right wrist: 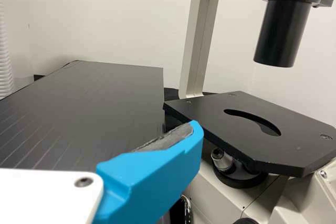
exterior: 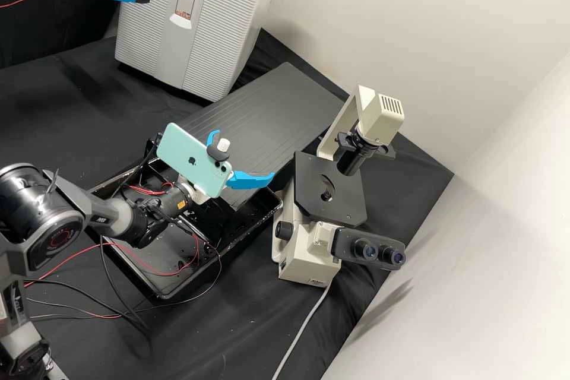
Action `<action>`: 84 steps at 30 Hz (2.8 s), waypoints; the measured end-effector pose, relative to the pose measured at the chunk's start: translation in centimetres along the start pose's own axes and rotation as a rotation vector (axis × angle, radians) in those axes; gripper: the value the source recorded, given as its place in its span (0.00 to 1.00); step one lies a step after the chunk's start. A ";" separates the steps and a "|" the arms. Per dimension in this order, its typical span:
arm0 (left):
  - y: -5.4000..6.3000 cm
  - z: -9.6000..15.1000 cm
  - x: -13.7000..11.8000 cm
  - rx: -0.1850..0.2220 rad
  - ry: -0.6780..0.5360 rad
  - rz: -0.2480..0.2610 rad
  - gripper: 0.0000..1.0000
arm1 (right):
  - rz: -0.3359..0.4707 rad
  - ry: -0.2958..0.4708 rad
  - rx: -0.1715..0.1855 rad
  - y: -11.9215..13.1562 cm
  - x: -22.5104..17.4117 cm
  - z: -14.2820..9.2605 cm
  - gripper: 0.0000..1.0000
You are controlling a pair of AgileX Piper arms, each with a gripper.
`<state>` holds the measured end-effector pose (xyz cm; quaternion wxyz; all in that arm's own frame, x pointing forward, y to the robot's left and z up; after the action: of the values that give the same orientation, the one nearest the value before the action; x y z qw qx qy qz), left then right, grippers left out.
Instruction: Open the incubator door
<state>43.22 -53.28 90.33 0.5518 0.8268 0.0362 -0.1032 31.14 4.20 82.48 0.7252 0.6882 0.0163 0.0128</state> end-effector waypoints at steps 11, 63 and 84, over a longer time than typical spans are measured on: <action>-0.9 0.7 -0.9 0.029 -0.070 -0.004 0.00 | 0.000 0.000 0.000 0.0 0.0 0.0 1.00; 0.9 -0.8 -3.1 0.024 0.036 0.100 1.00 | 0.000 0.000 0.000 0.0 0.0 0.0 1.00; 0.8 -0.5 -0.5 -0.007 -0.020 0.050 1.00 | 0.000 0.000 0.000 0.0 0.0 0.0 1.00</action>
<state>42.96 -53.11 91.29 0.5573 0.8245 0.0104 -0.0975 31.14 4.20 82.48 0.7252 0.6882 0.0163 0.0128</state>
